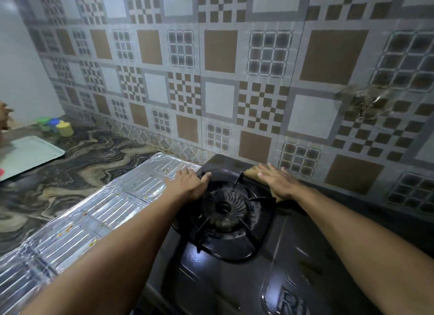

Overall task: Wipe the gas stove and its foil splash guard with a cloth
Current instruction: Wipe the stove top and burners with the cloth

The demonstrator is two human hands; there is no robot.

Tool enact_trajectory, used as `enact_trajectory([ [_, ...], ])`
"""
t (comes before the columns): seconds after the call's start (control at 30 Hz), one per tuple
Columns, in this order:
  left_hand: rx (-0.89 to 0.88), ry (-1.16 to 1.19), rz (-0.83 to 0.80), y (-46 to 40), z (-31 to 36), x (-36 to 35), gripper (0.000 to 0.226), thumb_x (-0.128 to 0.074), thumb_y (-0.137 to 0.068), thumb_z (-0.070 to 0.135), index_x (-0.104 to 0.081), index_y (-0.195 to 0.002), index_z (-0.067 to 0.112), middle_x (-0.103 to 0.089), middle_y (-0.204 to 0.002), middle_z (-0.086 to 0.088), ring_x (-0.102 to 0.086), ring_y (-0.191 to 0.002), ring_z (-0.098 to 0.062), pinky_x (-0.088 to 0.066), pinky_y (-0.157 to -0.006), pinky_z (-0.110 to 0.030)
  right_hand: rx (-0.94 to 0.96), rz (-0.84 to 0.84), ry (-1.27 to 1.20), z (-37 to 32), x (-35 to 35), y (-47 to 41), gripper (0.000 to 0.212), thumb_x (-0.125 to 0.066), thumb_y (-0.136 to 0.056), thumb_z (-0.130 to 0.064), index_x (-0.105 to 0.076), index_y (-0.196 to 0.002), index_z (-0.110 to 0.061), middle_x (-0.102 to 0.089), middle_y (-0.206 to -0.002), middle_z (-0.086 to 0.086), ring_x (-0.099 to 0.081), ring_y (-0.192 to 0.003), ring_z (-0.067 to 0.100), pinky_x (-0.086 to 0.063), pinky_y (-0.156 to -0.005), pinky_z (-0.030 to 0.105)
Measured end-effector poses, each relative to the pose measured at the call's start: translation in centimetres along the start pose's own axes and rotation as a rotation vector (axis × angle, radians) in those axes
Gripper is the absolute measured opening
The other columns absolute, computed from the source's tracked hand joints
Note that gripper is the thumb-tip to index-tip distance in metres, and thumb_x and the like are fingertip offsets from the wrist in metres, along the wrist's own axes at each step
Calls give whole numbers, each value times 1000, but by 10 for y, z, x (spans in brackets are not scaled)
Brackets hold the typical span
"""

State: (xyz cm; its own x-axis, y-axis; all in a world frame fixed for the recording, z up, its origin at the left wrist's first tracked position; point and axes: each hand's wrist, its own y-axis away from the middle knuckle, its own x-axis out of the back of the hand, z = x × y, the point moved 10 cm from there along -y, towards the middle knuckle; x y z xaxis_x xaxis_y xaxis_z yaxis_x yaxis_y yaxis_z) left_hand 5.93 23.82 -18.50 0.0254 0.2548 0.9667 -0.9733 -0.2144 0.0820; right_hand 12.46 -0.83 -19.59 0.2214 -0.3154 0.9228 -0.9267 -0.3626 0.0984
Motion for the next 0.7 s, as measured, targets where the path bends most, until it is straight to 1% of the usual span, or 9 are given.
enact_trajectory([
  [0.13,13,-20,42,-4,0,-5,85,-15,-90,67,-25,-149,7,-20,-159,-8,-17,-146,-26,-19,-111,-62,33,-21,6,-10,-4,-29,48,-23,-104,-41,-23,-151,-30,-11,-160,-10,-2,-148,15,2,-119,47],
  [0.23,28,1,50,-6,-2,-8,87,-15,-88,69,-31,-145,6,-28,-154,-11,-23,-144,-28,-22,-108,-64,57,-88,12,-26,-9,-50,50,-21,-104,-41,-19,-152,-28,-8,-160,-10,1,-148,17,4,-118,49],
  [0.3,21,8,70,-6,-1,-6,85,-17,-89,68,-32,-144,5,-30,-153,-11,-25,-142,-28,-24,-107,-64,98,-131,19,-44,-11,-64,50,-20,-104,-40,-17,-152,-26,-6,-161,-7,4,-148,19,7,-117,51],
  [0.37,8,1,99,-5,1,-3,82,-18,-91,66,-27,-146,5,-24,-156,-11,-20,-144,-27,-22,-108,-63,142,-174,25,-62,-15,-75,51,-20,-104,-39,-14,-153,-24,-3,-161,-5,6,-148,21,9,-117,54],
  [0.43,11,5,117,-4,2,-2,84,-19,-92,65,-16,-150,4,-11,-160,-11,-10,-148,-26,-16,-111,-63,191,-226,32,-77,-21,-92,52,-21,-104,-40,-12,-153,-24,0,-161,-3,9,-148,23,10,-116,55],
  [0.53,21,5,116,-4,0,-2,87,-18,-92,65,-2,-153,5,6,-161,-11,5,-149,-25,-6,-114,-64,273,-293,61,-96,-27,-110,52,-23,-104,-41,-14,-152,-26,0,-161,0,10,-148,26,8,-118,52],
  [0.6,26,3,125,-5,-1,-3,88,-18,-92,66,1,-152,5,11,-161,-12,9,-149,-26,-4,-113,-64,345,-339,94,-113,-28,-109,47,-25,-105,-34,-20,-151,-26,-4,-161,1,5,-148,22,9,-119,44],
  [0.63,30,5,130,-5,-2,-2,90,-19,-91,66,2,-152,4,12,-161,-11,10,-148,-26,-4,-113,-64,388,-371,95,-125,-29,-104,45,-26,-106,-31,-26,-150,-26,-11,-160,1,-1,-148,19,6,-119,40],
  [0.7,39,18,140,-5,-3,-2,92,-21,-90,68,5,-152,4,16,-160,-11,12,-148,-25,-4,-113,-65,480,-457,47,-150,-37,-92,40,-32,-105,-26,-42,-144,-23,-33,-152,1,-25,-141,20,-7,-119,39],
])
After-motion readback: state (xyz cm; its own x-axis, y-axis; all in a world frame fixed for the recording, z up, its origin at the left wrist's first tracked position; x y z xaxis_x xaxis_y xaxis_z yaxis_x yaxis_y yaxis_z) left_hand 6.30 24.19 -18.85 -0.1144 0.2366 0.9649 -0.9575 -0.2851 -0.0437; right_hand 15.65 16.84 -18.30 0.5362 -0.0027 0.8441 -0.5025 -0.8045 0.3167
